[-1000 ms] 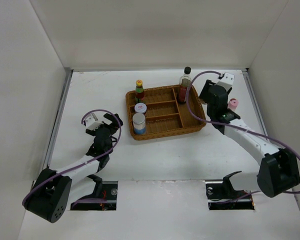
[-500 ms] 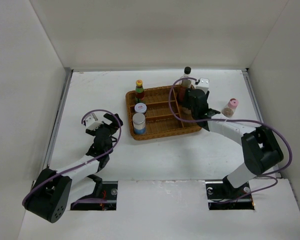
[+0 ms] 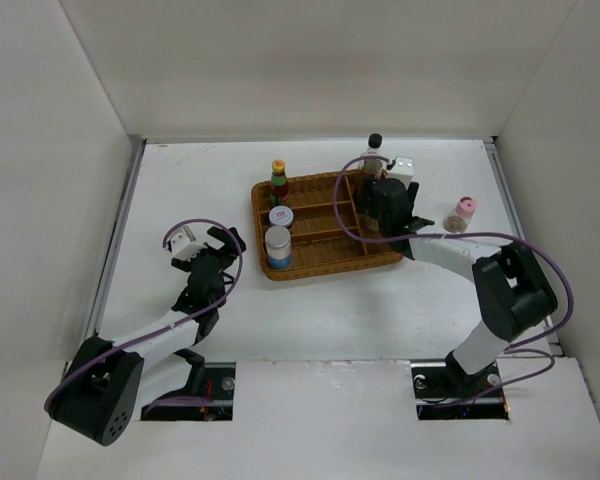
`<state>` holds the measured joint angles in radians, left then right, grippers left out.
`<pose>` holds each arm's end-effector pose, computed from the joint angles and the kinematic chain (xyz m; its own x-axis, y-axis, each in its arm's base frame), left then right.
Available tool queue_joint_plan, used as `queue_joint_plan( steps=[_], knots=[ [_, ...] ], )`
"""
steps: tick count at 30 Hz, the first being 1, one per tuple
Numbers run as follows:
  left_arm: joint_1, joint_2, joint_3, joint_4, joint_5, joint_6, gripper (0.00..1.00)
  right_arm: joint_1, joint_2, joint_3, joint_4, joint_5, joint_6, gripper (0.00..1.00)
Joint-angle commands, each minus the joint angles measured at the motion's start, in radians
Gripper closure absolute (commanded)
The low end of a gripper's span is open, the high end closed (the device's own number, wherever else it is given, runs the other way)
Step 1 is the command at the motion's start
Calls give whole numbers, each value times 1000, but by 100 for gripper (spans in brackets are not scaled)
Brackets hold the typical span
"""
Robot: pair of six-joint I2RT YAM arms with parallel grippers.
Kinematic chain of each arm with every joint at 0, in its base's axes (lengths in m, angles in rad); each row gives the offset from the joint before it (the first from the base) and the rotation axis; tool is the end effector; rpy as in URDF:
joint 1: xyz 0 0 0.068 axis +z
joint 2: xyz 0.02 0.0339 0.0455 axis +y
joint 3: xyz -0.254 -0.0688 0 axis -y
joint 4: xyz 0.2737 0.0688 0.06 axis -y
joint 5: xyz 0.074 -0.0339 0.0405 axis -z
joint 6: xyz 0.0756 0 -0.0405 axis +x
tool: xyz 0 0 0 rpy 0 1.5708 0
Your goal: Organize the condiment bottles
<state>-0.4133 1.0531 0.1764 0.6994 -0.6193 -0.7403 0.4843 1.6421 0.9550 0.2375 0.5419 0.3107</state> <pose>0.2456 -0.0598 0.1383 0.0131 -0.6055 -0.7957 -0.2538 0.7677 -0.5884 0.3834 0.1577 0.1793 -0.3625 0.1053 -0.9260 0.1292 0.9897 0.0619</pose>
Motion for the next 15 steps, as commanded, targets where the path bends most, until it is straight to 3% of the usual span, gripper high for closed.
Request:
queue_joint_plan(
  steps=[1,8,15],
  knots=[
    [-2,-5,25,43,6,-5,0,4,-88,34,43,12,-5,8],
    [-2,-8,25,43,6,-5,0,-65,-333,-56,-7,12,5,2],
    [-5,-13,25,41,7,-5,0,-334,-363,-87,-75,125,47,0]
  ],
)
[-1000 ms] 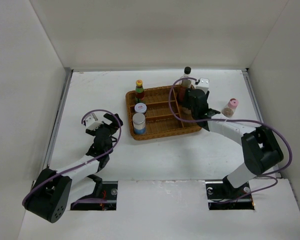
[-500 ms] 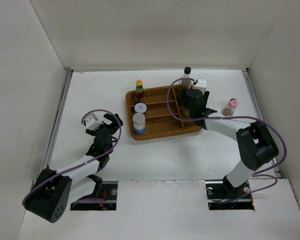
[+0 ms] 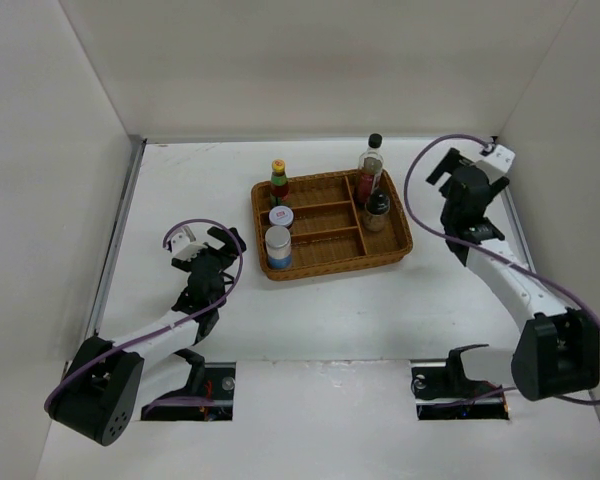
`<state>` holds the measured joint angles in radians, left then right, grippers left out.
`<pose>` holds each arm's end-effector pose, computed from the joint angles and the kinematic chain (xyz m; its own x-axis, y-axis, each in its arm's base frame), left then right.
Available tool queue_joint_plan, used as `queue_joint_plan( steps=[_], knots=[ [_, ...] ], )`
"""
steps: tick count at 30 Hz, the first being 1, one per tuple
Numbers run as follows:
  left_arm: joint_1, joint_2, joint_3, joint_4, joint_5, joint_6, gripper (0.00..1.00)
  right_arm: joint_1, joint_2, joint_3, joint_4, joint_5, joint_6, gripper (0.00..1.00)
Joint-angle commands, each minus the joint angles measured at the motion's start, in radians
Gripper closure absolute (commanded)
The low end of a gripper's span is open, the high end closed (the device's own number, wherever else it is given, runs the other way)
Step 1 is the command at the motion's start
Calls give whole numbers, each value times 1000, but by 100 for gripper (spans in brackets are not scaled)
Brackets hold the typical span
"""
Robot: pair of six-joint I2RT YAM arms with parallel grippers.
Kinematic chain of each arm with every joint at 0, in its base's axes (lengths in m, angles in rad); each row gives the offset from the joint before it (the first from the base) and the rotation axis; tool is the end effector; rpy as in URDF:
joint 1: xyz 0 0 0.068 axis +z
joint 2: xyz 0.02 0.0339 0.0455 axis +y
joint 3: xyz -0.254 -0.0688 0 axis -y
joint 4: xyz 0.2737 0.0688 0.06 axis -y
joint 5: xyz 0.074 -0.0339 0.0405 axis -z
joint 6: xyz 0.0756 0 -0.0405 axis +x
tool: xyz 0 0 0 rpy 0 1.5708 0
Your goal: Organize the condiment bottles
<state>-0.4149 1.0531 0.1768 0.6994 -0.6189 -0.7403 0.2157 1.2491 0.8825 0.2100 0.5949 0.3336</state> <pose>0.2456 -0.0602 0.1385 0.0122 -0.6057 -0.7956 -0.2521 0.7681 -0.5886 0.3526 0.0339 0.2911 -0.0249 0.2722 -0.9619 0.3933 0.8873 0.2409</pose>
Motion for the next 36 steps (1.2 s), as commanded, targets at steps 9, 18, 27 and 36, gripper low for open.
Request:
queue_joint_plan(
  steps=[9,18,27,36],
  knots=[
    [-5,-1,27,43,13,-7,0,-224,239,68,-103,11,27,0],
    [-5,1,26,43,13,-7,0,-240,383,138,-84,-44,28,22],
    [-3,2,27,43,13,-7,0,-241,374,107,-51,-9,31,57],
    [-2,-8,24,43,13,-7,0,22,12,-46,-49,92,30,58]
  ],
)
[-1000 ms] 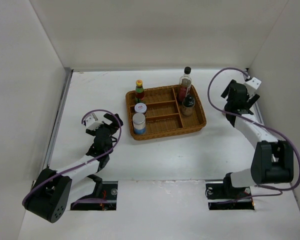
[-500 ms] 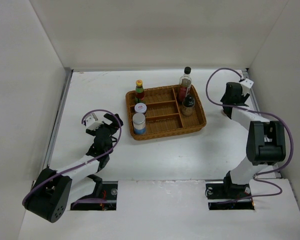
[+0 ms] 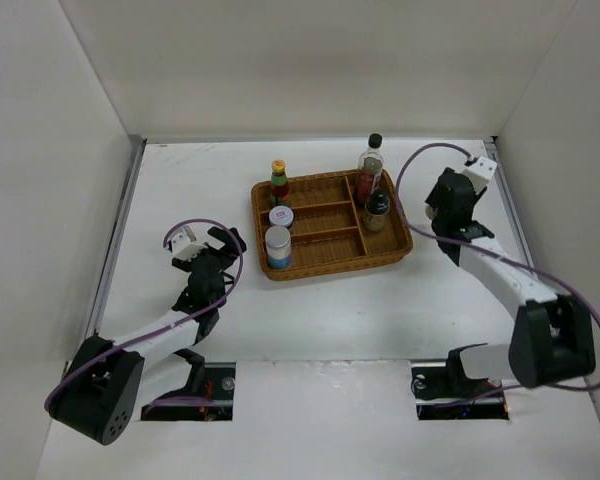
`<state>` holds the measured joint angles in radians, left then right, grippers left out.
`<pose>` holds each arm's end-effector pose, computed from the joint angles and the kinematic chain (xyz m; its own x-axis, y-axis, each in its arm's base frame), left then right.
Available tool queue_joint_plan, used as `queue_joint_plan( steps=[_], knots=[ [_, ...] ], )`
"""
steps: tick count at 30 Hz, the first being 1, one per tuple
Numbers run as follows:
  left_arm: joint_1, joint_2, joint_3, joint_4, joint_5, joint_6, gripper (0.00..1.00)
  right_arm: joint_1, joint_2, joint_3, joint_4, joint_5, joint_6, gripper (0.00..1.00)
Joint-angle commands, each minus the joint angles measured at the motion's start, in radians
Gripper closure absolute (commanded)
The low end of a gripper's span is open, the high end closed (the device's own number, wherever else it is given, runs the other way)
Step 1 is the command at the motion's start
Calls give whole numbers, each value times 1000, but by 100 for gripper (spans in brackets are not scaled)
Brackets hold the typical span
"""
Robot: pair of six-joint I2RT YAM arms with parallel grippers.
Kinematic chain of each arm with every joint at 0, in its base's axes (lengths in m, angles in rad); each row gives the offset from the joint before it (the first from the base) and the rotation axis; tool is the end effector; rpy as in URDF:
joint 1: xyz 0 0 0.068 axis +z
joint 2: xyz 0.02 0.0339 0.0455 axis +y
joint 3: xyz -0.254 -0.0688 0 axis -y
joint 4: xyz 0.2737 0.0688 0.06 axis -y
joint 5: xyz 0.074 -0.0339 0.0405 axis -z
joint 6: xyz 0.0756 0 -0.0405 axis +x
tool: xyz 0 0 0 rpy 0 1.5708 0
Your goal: Organize the condiment bottles
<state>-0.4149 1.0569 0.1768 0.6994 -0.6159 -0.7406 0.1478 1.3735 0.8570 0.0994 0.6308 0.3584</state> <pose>0.2457 -0.0605 0.1376 0.0075 -0.6051 -0.7961 -0.2520 0.7693 -0.5871 0.3639 0.0091 0.2249 -0.2299 0.2522 -0.9400 0.5286 0.8433 0.0970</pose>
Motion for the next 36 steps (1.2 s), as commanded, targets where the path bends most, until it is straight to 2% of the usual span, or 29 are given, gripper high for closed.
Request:
queue_joint_plan(
  steps=[1,6,10,24,29,31,36],
  knots=[
    [-3,-14,24,41,10,-6,0,129,-144,-35,51,72,2,58],
    [-5,-12,27,40,10,-6,0,294,-255,-94,-7,112,11,58],
    [-3,-17,27,37,10,-6,0,371,-269,-113,-39,119,24,57],
    [-2,20,47,15,10,-22,0,459,-54,-141,39,43,114,57],
    [6,55,78,-43,10,-51,0,462,4,-154,68,38,116,54],
    [9,66,89,-67,10,-63,0,462,9,-157,68,40,114,49],
    [15,81,119,-149,-10,-103,0,462,-57,-165,51,40,94,14]
  ],
)
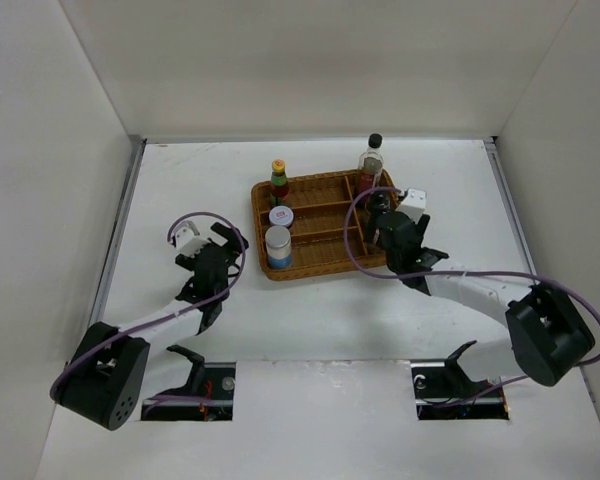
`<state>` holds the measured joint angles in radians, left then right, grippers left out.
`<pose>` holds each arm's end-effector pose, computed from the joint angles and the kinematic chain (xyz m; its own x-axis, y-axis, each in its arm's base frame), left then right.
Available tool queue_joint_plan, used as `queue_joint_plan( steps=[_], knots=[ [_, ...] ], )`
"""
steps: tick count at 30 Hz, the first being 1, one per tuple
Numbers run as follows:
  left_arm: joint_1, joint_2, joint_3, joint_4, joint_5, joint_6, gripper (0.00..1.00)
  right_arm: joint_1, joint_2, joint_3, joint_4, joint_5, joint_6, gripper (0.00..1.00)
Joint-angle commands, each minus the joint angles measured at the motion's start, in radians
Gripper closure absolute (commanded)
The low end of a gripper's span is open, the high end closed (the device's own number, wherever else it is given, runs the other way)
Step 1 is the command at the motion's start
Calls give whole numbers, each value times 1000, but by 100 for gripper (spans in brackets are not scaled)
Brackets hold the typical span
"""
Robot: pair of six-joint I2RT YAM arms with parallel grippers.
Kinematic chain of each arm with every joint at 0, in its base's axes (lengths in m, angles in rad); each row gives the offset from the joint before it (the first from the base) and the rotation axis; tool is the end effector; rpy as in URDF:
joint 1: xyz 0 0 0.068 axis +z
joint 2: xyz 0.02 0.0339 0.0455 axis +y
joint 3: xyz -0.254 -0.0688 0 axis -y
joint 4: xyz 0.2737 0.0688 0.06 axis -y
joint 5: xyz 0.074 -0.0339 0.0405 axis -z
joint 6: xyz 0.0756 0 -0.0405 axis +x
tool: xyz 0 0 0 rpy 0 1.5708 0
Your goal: Organize the condiment bottles
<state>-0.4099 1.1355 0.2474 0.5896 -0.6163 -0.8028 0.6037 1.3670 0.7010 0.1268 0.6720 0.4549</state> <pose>0.2575 -0.0643 0.1294 -0.0568 -0.6153 -0.7862 -0.3201 0.7572 -0.5694 0.3026 0.1515 0.1719 -0.3817 0.1545 -0.9113 0.1817 0.9792 0.0899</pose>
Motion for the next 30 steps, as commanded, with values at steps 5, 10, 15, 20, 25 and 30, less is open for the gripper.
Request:
queue_joint_plan(
  steps=[5,10,15,20,25,30],
  knots=[
    [27,-8,56,-80,-10,-76,0,-2,-218,-12,23,11,-48,0],
    [32,-22,56,-89,1,-76,0,-126,-308,-43,112,55,-16,0],
    [41,21,157,-245,26,-65,0,-322,-284,-86,136,49,144,0],
    [44,23,246,-379,17,-70,0,-419,-244,-67,36,-72,280,0],
    [53,-42,263,-396,10,-64,0,-417,-259,-61,-19,-111,318,0],
    [61,-95,300,-485,10,-59,0,-431,-295,-107,29,-101,297,0]
  ],
)
